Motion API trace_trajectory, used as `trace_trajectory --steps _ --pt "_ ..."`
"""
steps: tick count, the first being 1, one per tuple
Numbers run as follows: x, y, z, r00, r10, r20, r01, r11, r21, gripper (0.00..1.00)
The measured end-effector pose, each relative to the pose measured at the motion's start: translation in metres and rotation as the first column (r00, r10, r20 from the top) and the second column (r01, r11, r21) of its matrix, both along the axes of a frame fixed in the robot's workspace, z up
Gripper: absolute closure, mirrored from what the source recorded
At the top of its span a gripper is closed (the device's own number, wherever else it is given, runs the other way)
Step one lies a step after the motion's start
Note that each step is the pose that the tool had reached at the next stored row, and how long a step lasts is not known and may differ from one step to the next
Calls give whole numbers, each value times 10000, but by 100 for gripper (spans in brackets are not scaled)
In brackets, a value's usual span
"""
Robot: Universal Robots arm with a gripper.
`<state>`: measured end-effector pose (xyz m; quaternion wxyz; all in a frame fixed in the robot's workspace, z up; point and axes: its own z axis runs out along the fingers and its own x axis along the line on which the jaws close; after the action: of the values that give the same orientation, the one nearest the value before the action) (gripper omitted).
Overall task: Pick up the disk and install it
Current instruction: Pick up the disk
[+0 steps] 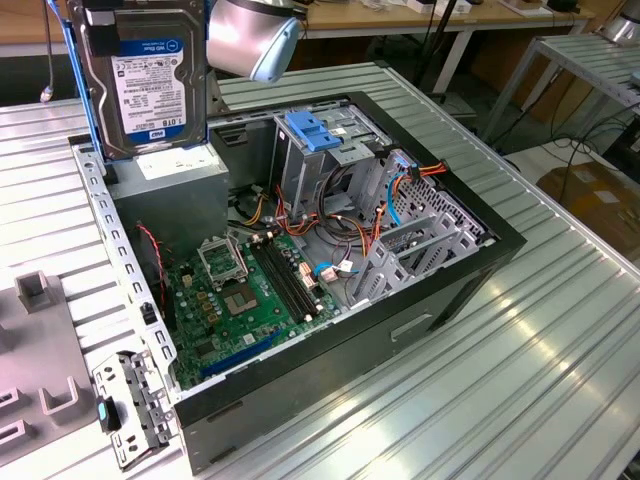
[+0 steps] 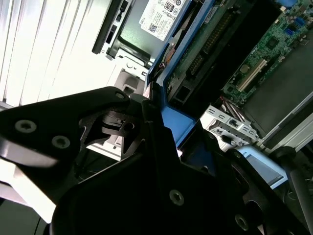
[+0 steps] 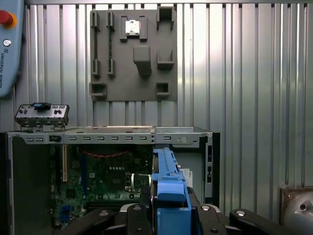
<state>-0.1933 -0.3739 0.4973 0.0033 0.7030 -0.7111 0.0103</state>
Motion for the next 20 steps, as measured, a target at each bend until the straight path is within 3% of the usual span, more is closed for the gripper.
trace_trajectory --steps 20 --pt "13 -7 0 10000 1 0 -1 10000 0 63"
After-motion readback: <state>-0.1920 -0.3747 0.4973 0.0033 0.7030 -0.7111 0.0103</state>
